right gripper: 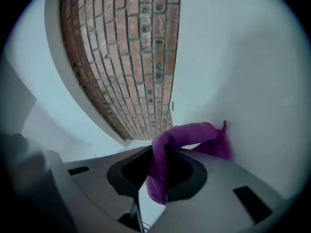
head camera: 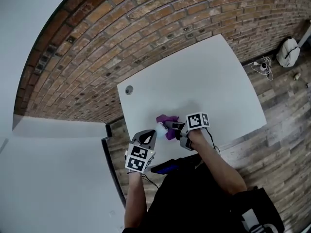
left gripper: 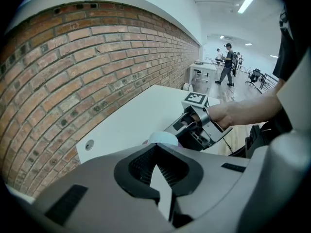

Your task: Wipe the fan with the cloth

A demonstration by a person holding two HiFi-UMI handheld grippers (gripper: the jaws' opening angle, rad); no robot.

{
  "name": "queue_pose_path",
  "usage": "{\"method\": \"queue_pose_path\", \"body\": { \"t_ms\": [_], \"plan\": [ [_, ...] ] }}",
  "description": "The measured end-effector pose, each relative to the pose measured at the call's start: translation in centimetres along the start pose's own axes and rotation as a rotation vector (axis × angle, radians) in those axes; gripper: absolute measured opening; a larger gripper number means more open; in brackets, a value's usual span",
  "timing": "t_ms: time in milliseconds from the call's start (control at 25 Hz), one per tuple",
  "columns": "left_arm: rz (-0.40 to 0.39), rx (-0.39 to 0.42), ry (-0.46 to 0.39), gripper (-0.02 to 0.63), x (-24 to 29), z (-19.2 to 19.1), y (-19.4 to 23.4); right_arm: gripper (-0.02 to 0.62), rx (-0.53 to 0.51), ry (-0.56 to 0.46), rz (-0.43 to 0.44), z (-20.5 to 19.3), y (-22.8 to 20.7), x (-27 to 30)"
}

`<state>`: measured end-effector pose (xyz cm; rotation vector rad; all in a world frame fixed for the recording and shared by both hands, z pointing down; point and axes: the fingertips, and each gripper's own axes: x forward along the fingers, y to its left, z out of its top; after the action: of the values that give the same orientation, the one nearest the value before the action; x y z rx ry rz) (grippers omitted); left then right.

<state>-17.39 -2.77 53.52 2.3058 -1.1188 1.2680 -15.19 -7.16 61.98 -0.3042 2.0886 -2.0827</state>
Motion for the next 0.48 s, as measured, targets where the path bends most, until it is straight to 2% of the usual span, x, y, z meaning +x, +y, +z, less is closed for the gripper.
{"method": "queue_pose_path", "body": {
  "t_ms": [120, 240, 360, 400, 480],
  "plan": [
    [0.004, -0.003, -0.008, 0.005, 0.0, 0.2, 0.0, 0.064, 0.108, 0.0, 0.071, -0.4, 0.0, -0.4],
    [0.006, -0.002, -0.01, 0.005, 0.0, 0.2, 0.0, 0.064, 0.138, 0.06, 0.092, -2.3, 0.2, -1.5],
    [0.002, -0.002, -0.006, 0.005, 0.0, 0.2, 0.0, 0.064, 0.044, 0.177, 0.038, -5.0, 0.3, -2.7],
    [0.002, -0.004, -0.008, 0.005, -0.1, 0.2, 0.1, 0.064, -0.003, 0.161, 0.0, -4.4, 0.1, -3.0],
    [0.004, -0.009, -0.015, 0.005, 0.0, 0.2, 0.2, 0.064, -0.07, 0.049, -0.062, -1.4, -0.2, -3.2]
  ]
}}
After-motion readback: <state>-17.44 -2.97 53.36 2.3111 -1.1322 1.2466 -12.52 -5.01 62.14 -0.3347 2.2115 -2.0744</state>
